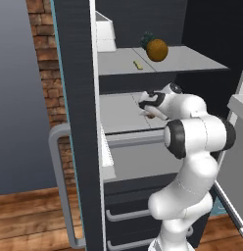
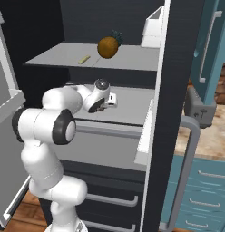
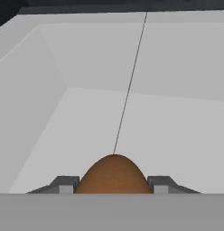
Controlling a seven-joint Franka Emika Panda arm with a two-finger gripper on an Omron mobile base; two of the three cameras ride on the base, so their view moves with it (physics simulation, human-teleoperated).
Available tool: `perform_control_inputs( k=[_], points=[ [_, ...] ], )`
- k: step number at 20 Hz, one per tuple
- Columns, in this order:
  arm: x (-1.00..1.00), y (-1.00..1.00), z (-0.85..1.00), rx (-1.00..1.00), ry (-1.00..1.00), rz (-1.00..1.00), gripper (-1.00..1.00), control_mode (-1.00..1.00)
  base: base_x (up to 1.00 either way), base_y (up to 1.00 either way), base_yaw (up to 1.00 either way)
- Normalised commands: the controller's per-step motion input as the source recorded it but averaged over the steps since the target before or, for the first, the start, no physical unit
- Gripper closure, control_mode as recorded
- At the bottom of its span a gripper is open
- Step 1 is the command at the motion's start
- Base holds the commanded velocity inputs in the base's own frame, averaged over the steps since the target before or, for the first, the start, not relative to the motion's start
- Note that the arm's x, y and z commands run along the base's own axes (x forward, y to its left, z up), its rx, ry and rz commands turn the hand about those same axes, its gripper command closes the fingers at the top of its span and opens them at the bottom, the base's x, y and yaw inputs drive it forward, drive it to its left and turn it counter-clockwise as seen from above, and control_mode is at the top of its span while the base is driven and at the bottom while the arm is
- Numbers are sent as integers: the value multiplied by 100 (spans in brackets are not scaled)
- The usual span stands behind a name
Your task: Pick the egg and butter from the fridge and place them by the bowl for mixing.
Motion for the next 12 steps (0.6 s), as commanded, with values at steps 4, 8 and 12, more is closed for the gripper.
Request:
perform_control_inputs(
  k=[4,8,12],
  points=[
    [-56,0,65,-8,2,1,100,-100,0,0,0],
    [-59,3,56,-2,14,-1,100,-100,0,0,0],
    [-63,6,38,0,10,-6,100,-100,0,0,0]
  ],
)
